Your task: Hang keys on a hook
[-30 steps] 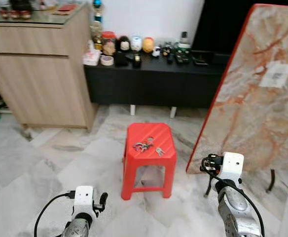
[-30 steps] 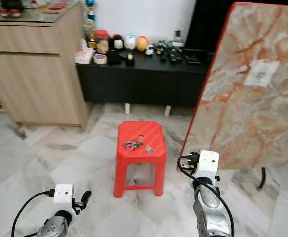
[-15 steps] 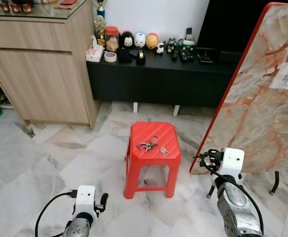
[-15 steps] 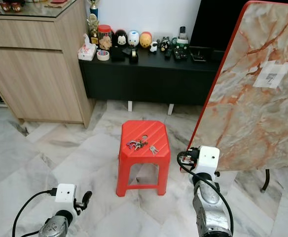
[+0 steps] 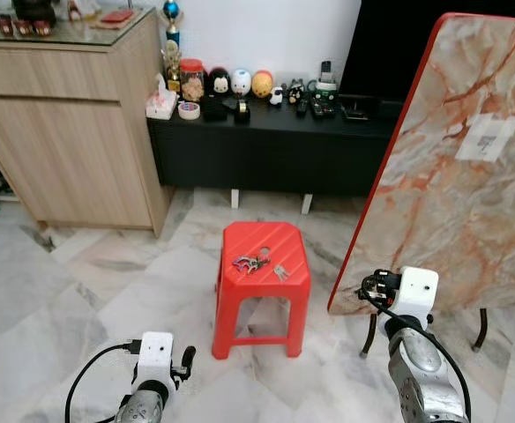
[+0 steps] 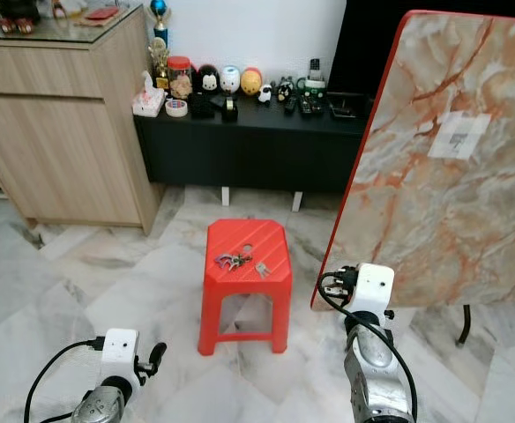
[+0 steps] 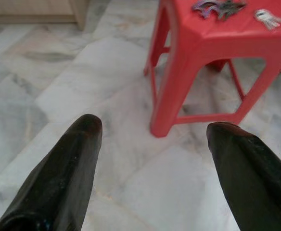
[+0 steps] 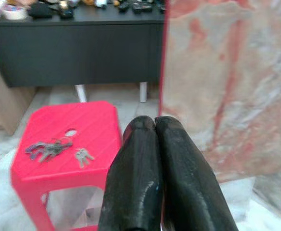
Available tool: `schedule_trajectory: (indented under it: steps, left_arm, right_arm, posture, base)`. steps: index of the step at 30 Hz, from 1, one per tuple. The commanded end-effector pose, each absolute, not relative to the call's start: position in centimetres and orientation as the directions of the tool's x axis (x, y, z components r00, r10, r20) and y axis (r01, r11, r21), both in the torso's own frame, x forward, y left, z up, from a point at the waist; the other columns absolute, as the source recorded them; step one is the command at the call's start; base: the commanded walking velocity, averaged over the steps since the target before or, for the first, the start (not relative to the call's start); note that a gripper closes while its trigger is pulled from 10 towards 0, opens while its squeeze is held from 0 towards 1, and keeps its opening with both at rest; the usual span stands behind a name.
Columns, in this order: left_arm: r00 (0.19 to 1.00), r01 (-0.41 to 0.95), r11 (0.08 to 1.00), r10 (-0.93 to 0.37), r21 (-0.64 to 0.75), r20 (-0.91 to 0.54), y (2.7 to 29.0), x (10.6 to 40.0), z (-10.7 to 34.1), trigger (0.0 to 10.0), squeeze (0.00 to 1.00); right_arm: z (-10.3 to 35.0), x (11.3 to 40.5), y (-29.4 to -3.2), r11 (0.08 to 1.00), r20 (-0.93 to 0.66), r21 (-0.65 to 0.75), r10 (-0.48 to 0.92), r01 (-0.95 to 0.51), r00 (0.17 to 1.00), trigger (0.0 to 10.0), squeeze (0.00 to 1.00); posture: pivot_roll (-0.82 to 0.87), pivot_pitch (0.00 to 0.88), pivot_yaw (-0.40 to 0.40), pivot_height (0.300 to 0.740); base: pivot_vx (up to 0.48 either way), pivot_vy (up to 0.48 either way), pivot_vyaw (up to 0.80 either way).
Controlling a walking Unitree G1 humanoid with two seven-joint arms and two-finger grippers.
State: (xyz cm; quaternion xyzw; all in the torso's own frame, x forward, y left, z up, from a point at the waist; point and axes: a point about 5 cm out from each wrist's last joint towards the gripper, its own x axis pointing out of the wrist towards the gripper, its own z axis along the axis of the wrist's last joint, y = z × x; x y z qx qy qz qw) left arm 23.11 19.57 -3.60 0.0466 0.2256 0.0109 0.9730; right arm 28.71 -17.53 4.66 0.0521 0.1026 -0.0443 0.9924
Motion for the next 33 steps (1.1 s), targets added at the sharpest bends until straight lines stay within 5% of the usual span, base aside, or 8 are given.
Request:
schedule_trajectory:
  steps: [1, 12, 33]
  left_arm:
    - [0.893, 0.013, 0.995, 0.031, 0.095, -0.448, 19.03, 23.03, -3.8, 10.0, 0.0]
    - [0.891, 0.009, 0.996, 0.032, 0.09, -0.452, 18.98, 22.92, -3.9, 10.0, 0.0]
    - [0.903, -0.012, 0.997, 0.042, 0.073, -0.427, 18.9, 23.1, -3.65, 10.0, 0.0]
  right_arm:
    - [5.37, 28.85, -18.51, 0.99, -0.176, 0.079, -0.104, 0.12, 0.979, 10.0, 0.0]
    - [5.32, 28.79, -18.53, 0.99, -0.18, 0.077, -0.105, 0.12, 0.978, 10.0, 0.0]
    - [5.36, 28.5, -19.4, 0.984, -0.17, 0.07, -0.15, 0.164, 0.974, 10.0, 0.0]
  posture:
    - [0.02, 0.0, -0.077, 0.74]
    - [0.02, 0.0, -0.08, 0.74]
    - [0.02, 0.0, -0.073, 0.74]
  base:
    - [0.0, -0.409, 0.0]
    - [0.0, -0.403, 0.0]
    - [0.0, 0.0, 0.0]
